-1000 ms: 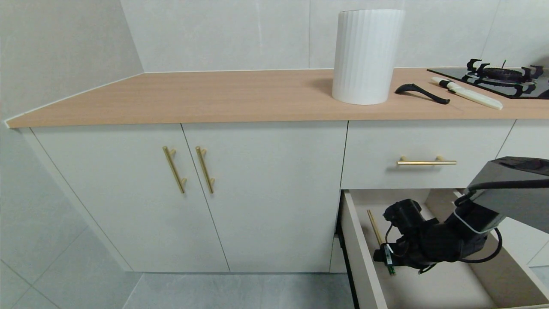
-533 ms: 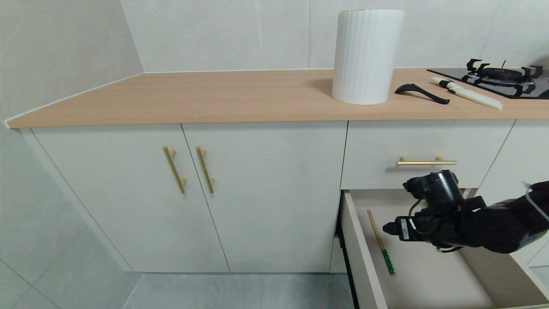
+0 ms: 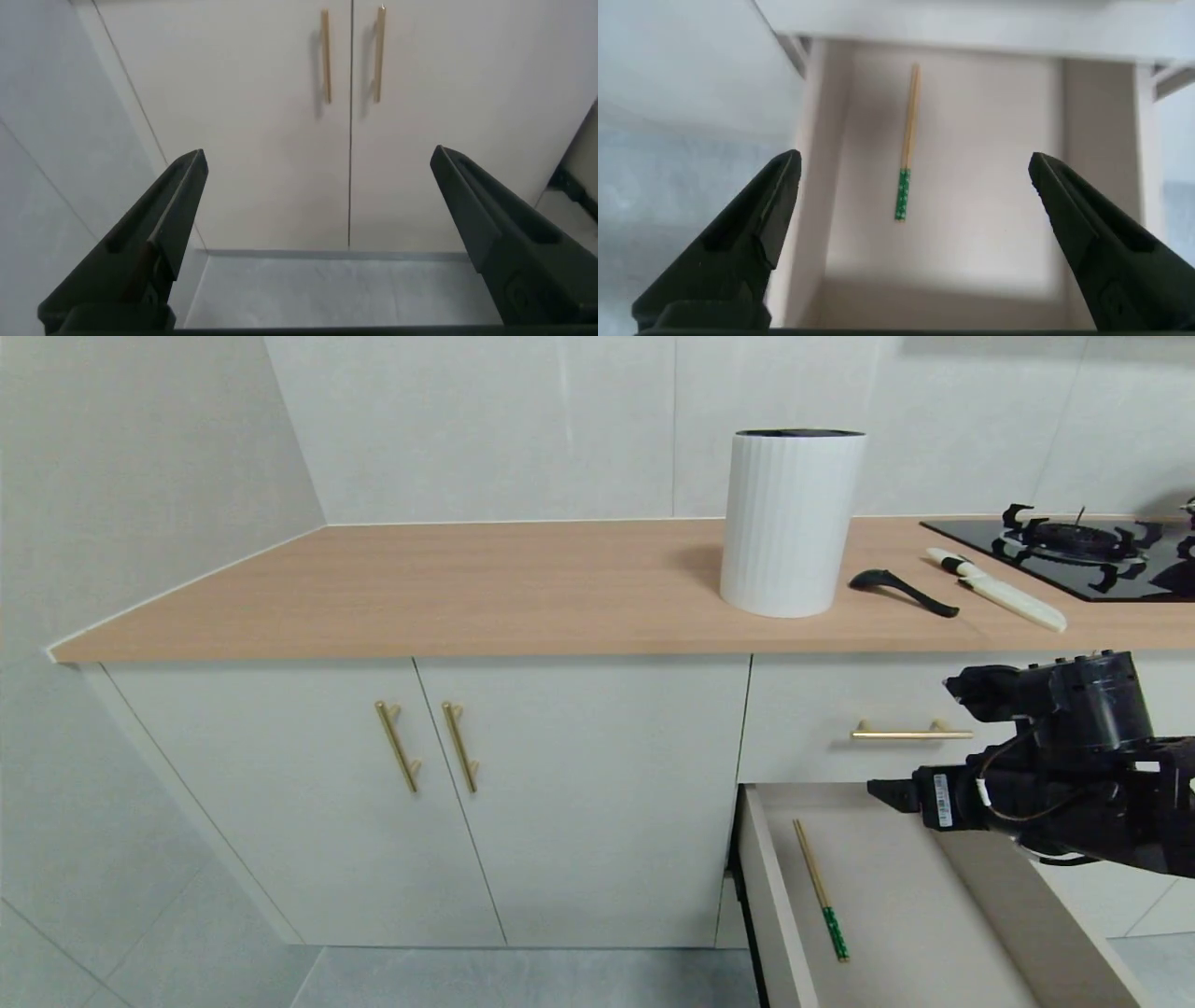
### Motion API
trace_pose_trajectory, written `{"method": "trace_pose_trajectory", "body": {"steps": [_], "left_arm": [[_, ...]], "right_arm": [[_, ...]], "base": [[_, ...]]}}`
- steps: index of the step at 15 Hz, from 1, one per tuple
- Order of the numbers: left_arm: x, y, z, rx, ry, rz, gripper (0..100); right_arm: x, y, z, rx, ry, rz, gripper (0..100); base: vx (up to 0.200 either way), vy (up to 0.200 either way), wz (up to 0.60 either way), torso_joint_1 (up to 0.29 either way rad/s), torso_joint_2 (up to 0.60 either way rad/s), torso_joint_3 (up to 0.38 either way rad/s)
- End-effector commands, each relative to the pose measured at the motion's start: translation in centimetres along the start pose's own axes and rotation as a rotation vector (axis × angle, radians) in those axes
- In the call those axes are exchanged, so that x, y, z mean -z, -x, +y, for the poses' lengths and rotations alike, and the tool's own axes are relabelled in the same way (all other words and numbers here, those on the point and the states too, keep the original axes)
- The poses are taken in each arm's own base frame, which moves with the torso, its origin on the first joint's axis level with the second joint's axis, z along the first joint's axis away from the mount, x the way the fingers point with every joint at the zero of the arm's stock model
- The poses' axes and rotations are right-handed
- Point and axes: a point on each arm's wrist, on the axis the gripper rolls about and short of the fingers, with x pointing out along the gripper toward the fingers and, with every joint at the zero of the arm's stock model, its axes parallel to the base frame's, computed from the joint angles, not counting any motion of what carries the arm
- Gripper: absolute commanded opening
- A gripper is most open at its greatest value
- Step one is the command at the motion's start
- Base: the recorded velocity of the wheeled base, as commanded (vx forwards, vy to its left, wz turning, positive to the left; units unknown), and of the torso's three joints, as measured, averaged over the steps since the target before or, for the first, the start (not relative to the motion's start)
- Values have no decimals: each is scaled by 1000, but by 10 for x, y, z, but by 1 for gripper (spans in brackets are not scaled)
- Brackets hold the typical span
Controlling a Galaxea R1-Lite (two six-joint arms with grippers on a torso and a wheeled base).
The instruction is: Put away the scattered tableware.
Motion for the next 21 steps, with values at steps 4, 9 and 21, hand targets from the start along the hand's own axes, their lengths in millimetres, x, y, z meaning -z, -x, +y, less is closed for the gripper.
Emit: {"method": "trace_pose_trajectory", "body": {"steps": [4, 9, 21], "left_arm": [[0, 0, 0, -1, 0, 1, 100], [0, 0, 0, -1, 0, 2, 100], [0, 0, 0, -1, 0, 2, 100]], "right_arm": [[-5, 6, 0, -5, 17, -30, 100], [-46, 3, -18, 35, 37, -148, 100], [-104, -148, -106, -57, 206, -206, 100]], "base": [[0, 0, 0, 137, -467, -333], [0, 0, 0, 165, -473, -314], [0, 0, 0, 33, -91, -58]]}}
